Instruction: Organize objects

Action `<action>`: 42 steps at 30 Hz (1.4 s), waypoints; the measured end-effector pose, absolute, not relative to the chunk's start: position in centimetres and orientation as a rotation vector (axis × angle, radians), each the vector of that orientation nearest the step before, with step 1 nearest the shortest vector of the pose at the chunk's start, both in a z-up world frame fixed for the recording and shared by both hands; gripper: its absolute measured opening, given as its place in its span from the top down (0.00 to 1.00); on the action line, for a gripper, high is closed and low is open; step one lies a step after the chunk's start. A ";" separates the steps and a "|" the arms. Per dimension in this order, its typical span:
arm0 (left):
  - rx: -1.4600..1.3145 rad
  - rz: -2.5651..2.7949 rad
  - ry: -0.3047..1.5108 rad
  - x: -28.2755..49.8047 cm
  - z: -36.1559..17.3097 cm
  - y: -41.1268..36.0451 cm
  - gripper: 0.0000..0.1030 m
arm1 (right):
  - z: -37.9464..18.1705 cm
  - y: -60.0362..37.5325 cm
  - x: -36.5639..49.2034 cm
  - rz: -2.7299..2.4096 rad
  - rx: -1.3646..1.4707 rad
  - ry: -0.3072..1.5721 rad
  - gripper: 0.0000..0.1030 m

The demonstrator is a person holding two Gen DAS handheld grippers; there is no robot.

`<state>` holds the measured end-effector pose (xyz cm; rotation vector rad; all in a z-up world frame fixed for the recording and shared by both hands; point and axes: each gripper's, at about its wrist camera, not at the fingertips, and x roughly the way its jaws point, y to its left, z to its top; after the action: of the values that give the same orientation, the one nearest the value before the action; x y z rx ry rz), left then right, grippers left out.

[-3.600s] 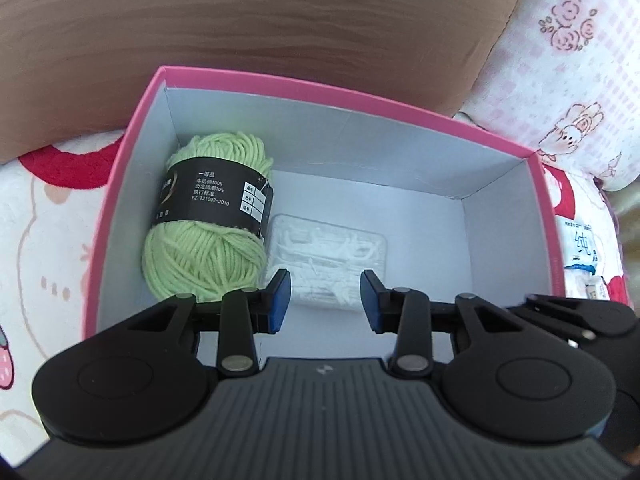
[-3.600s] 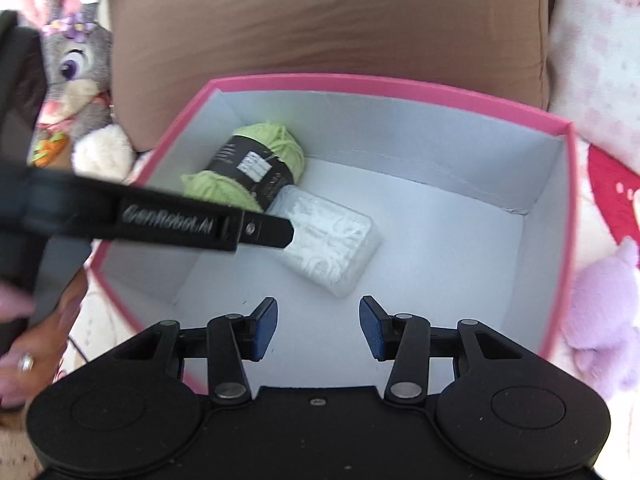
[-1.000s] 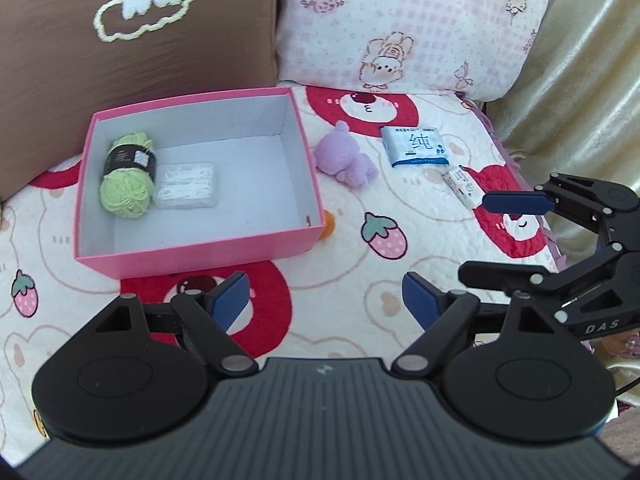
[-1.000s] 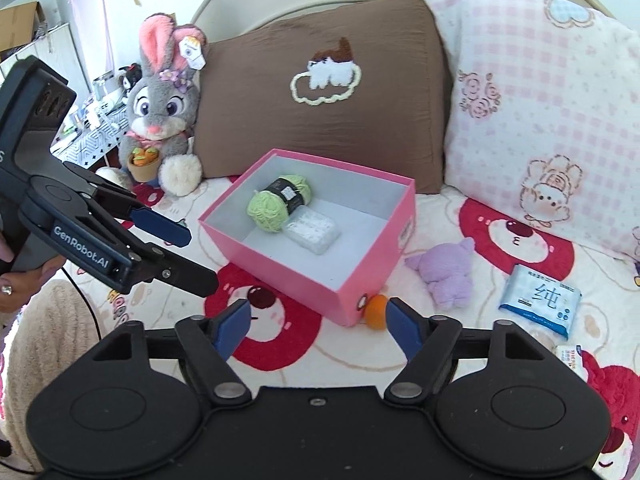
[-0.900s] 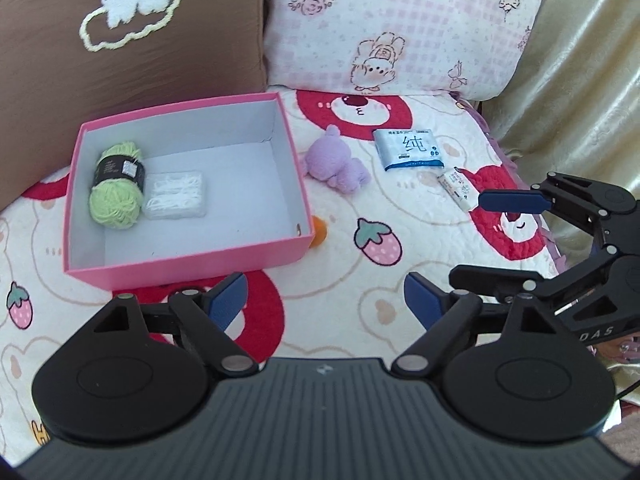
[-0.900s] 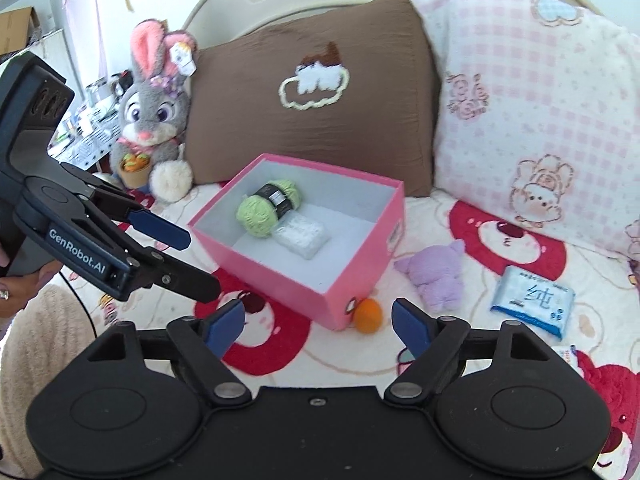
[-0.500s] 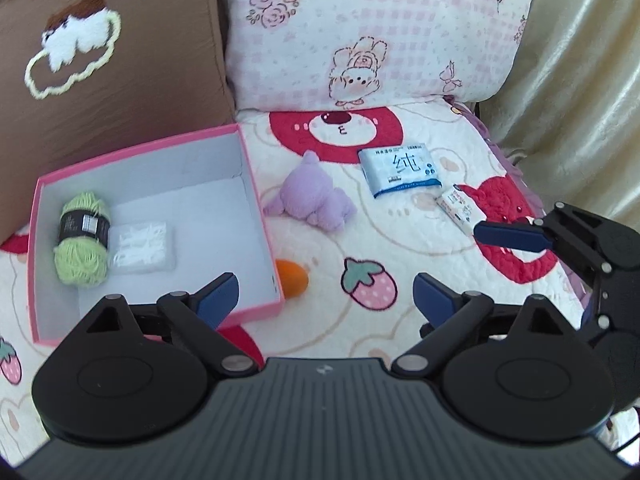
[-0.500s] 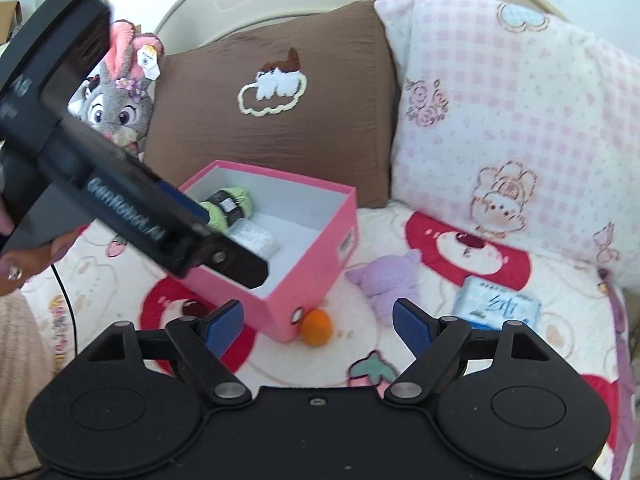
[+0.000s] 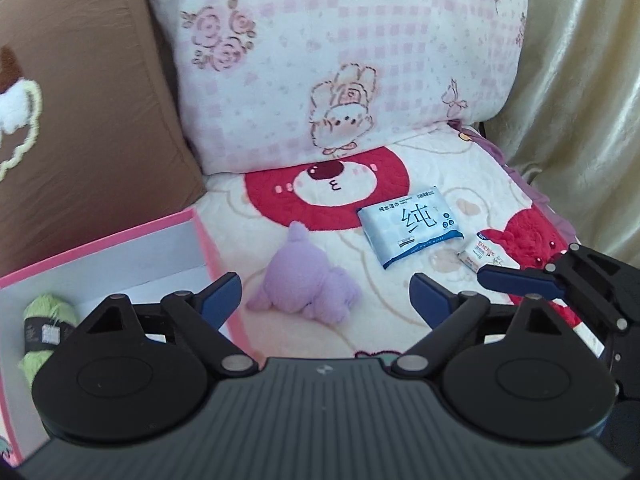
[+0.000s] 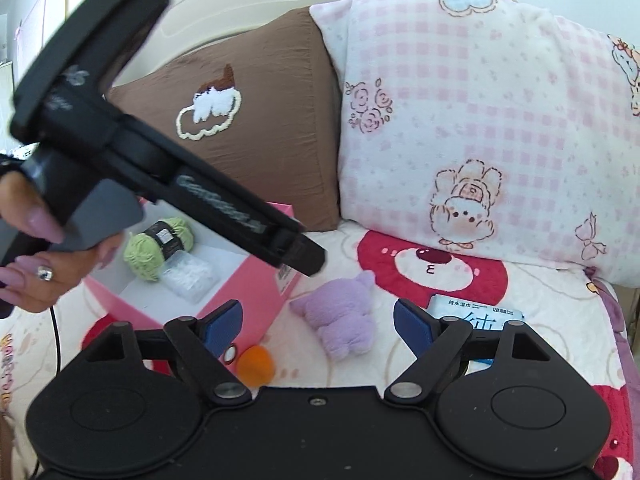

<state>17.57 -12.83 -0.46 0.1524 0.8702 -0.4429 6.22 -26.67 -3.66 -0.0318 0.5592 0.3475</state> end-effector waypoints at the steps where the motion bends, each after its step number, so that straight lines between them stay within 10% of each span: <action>1: 0.165 -0.443 0.875 18.1 -1.0 -13.3 0.13 | -4.0 -26.8 6.5 0.345 -0.027 0.560 0.17; 25: 0.231 -0.318 1.119 27.1 -10.8 -18.7 0.42 | -11.6 -28.5 14.9 0.386 0.071 0.735 0.19; 42: 0.201 -0.273 1.138 27.6 -10.9 -17.9 0.59 | -15.1 -27.3 17.5 0.355 0.068 0.762 0.54</action>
<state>27.59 -17.95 -10.89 0.2014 1.1385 -0.2725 17.52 -27.34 -15.13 0.0680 0.7620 0.3550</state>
